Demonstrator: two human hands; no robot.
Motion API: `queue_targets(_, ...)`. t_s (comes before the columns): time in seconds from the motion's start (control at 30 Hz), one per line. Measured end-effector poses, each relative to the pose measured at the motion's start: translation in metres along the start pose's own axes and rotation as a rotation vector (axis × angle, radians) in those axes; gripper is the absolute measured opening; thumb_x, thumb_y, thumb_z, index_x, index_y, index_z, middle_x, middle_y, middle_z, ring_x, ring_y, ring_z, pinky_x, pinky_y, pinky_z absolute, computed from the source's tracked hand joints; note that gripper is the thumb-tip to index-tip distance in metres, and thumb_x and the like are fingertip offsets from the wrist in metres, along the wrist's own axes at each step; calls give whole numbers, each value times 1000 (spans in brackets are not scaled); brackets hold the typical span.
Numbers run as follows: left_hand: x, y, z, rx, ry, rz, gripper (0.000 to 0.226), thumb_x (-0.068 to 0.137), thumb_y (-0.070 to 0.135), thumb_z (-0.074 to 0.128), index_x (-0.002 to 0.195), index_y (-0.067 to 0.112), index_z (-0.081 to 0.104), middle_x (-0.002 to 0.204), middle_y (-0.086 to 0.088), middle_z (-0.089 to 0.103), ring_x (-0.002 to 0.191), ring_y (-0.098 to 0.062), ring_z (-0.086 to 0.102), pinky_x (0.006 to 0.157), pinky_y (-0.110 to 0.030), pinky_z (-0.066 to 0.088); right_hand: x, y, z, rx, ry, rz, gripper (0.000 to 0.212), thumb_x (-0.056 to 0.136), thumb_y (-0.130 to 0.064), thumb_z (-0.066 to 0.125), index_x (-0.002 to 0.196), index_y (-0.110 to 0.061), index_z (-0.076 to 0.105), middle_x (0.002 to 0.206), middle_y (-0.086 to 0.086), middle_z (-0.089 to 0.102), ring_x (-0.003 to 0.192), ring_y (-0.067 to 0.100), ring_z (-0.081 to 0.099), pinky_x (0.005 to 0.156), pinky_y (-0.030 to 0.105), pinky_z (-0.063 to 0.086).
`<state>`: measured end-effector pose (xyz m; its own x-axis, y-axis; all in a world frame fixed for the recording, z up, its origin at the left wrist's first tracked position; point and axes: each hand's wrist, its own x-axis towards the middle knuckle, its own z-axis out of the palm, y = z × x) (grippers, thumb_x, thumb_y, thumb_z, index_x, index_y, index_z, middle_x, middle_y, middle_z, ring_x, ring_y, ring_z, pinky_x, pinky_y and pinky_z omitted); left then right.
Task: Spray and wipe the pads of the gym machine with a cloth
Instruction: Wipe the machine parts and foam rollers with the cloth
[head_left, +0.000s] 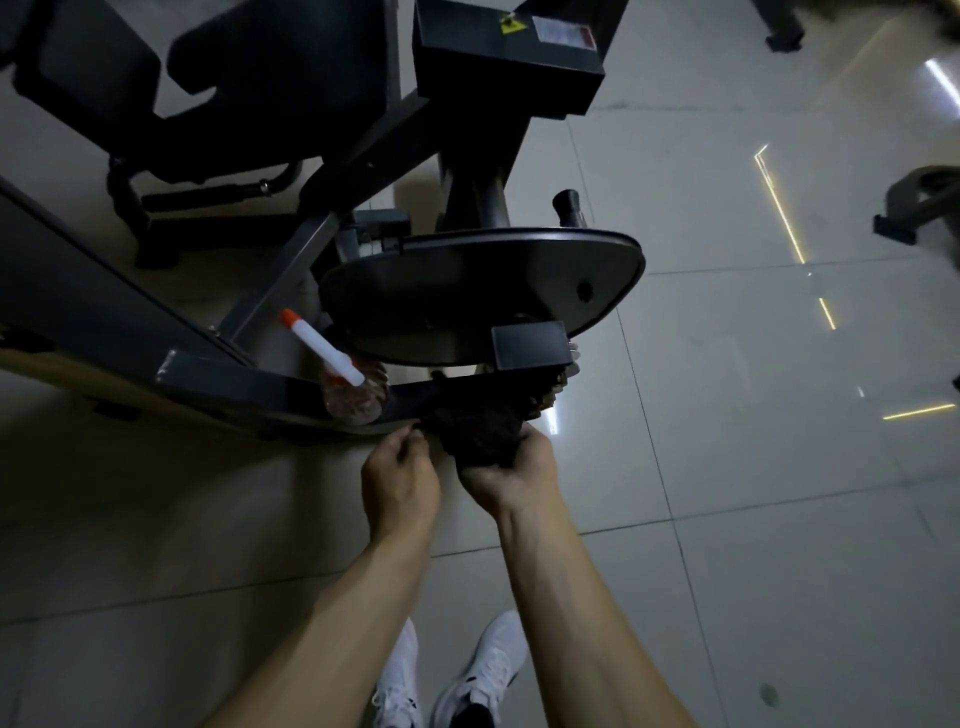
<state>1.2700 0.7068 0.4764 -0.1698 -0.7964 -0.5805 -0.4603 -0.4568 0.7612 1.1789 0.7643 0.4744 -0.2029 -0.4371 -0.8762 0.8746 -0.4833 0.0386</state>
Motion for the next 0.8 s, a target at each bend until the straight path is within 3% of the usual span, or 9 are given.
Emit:
queue_targets(0.07, -8, 4, 4, 9, -47, -11, 27, 102, 21, 53, 122, 22, 72, 117, 1, 72, 109, -19, 66, 102, -44, 53, -15, -4, -1, 10, -86, -5, 22, 82, -3, 45, 66, -18, 46, 60, -8, 38, 47, 7, 36, 58, 12, 27)
queue_targets(0.13, -16, 9, 10, -5, -105, -9, 24, 102, 20, 55, 118, 22, 73, 116, 0, 73, 109, -19, 67, 102, -42, 53, -40, -23, 5, 32, -220, -20, 25, 90, -8, 52, 66, -17, 52, 54, -8, 47, 42, 7, 47, 51, 12, 33)
queue_targets(0.2, -24, 17, 15, -6, -148, 27, 19, 103, 24, 58, 116, 25, 72, 116, 3, 72, 110, -17, 65, 102, -39, 52, -54, -46, 3, -105, -191, -254, 20, 95, -15, 58, 75, -12, 61, 61, 2, 60, 50, 18, 64, 61, 31, 59)
queue_targets(0.27, -31, 27, 19, 5, -194, 85, 20, 104, 26, 58, 120, 26, 68, 120, 7, 69, 111, -13, 63, 93, -28, 49, -60, -62, -11, -307, -60, -466, 21, 98, -26, 64, 94, -5, 67, 84, 14, 66, 75, 35, 70, 85, 58, 60)
queue_targets(0.3, -32, 32, 22, 13, -212, 110, 26, 104, 26, 57, 129, 23, 65, 125, 7, 66, 112, -10, 61, 89, -22, 46, -62, -66, -19, -381, 42, -534, 26, 96, -27, 68, 103, -2, 67, 88, 18, 65, 80, 39, 69, 81, 60, 59)
queue_targets(0.43, -27, 52, 34, -45, -305, 192, 54, 102, 40, 58, 150, 17, 47, 143, 7, 57, 117, -1, 58, 90, -10, 44, -49, -57, -38, -532, 272, -770, 18, 93, -10, 73, 111, -9, 70, 89, 20, 74, 68, 34, 68, 49, 35, 51)
queue_targets(0.53, -22, 64, 40, 14, -322, 247, 24, 103, 43, 54, 110, 25, 69, 103, 10, 70, 76, 20, 58, 58, 1, 39, -35, -38, -22, -612, 204, -871, 12, 95, -14, 70, 105, -8, 73, 86, 15, 74, 66, 26, 67, 49, 32, 51)
queue_targets(0.63, -18, 67, 40, 113, -304, 282, 48, 103, 48, 52, 65, 19, 54, 60, 5, 50, 42, 4, 48, 40, -7, 33, -21, -23, -14, -629, 219, -937, 24, 86, -33, 71, 97, -12, 74, 85, 17, 72, 75, 31, 68, 66, 50, 57)
queue_targets(0.8, -19, 72, 41, 219, -263, 342, 59, 103, 45, 53, 53, 19, 36, 48, 6, 33, 35, -1, 36, 38, -14, 27, -10, -35, -13, -620, 231, -842, 17, 84, -33, 69, 88, -17, 75, 86, 29, 69, 73, 46, 66, 63, 51, 53)
